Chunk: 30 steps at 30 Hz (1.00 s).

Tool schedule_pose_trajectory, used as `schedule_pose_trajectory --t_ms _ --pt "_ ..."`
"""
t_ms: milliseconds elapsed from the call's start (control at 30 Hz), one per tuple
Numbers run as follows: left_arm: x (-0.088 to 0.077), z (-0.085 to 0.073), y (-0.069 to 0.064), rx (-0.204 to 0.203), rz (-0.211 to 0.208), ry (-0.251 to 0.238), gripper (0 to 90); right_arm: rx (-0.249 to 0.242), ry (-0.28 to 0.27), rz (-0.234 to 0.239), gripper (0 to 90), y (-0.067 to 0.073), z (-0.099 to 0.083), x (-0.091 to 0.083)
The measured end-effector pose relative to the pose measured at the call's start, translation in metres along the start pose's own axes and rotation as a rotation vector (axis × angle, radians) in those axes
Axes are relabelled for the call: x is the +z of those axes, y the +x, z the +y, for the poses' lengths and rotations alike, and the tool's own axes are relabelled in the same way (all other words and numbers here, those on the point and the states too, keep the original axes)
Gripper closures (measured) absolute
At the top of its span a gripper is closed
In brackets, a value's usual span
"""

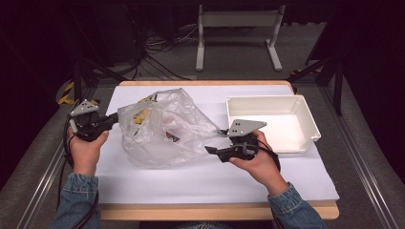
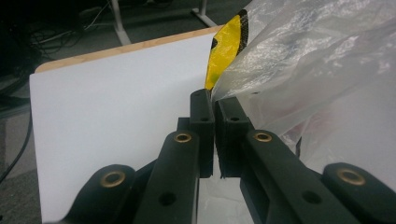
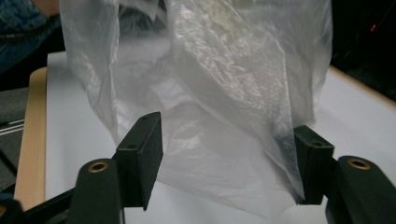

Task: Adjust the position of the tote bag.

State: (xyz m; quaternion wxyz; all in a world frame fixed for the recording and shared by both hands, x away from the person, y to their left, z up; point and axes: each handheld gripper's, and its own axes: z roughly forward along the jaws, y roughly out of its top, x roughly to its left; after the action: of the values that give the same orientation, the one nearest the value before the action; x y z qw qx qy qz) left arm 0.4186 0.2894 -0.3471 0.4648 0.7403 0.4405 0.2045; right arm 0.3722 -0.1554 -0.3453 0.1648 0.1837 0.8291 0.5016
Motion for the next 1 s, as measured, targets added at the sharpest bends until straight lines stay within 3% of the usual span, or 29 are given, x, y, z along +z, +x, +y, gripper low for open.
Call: schedule_pose_trajectory --t_ms 233,400,533,700,867,967,1000 --pt "-0.001 0.003 -0.004 0.016 -0.013 -0.013 86.5 -0.062 -0.125 -0.05 28.9 0.012 0.027 -0.029" --pt "-0.001 0.004 -0.007 0.022 -0.016 -0.011 86.5 -0.097 -0.199 -0.086 25.5 0.013 0.043 -0.034" --pt "0.001 0.004 -0.009 0.03 -0.017 -0.004 86.5 -0.109 -0.193 -0.085 24.4 0.009 0.058 -0.019" --pt "0.003 0.005 -0.012 0.037 -0.027 -0.003 86.4 -0.169 -0.132 -0.068 25.1 0.009 0.075 0.019" --pt "0.001 0.006 -0.014 0.044 -0.043 -0.004 86.3 -0.152 -0.116 -0.05 27.2 0.003 0.082 0.042" --pt "0.001 0.006 -0.016 0.049 -0.052 -0.006 85.5 -0.137 -0.114 -0.043 33.2 0.0 0.085 0.051" --pt "0.0 0.006 -0.017 0.052 -0.06 -0.006 85.5 -0.141 -0.107 -0.045 41.1 -0.001 0.086 0.054"
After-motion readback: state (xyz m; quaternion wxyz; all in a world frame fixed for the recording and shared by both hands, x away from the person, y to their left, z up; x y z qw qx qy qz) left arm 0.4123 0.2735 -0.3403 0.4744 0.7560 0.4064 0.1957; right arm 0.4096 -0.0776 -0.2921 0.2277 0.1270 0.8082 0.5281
